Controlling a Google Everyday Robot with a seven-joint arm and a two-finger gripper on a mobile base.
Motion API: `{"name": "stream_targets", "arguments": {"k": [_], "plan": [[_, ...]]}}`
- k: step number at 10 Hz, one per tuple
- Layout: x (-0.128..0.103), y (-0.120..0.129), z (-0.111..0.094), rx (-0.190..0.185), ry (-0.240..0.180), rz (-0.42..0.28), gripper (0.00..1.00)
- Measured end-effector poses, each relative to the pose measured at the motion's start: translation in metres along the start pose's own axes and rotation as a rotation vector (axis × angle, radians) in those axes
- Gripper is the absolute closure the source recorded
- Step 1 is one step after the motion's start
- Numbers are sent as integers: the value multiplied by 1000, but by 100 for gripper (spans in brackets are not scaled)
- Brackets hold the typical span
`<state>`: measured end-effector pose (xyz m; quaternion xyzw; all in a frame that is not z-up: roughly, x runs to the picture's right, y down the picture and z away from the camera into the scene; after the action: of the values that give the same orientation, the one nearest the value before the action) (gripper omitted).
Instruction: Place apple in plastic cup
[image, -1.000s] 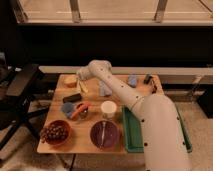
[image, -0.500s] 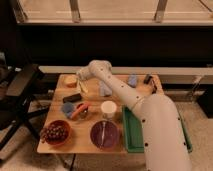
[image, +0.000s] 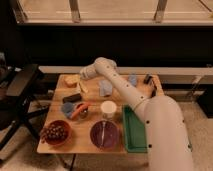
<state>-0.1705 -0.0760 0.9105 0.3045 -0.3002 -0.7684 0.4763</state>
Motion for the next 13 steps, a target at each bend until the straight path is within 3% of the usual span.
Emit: {"name": "stream_targets", "arguments": {"k": [3, 7, 13], "plan": [[0, 1, 2, -8, 6, -13, 27], [-10, 28, 20, -90, 32, -101, 27], [-13, 35, 27, -101, 39, -108, 27]]}}
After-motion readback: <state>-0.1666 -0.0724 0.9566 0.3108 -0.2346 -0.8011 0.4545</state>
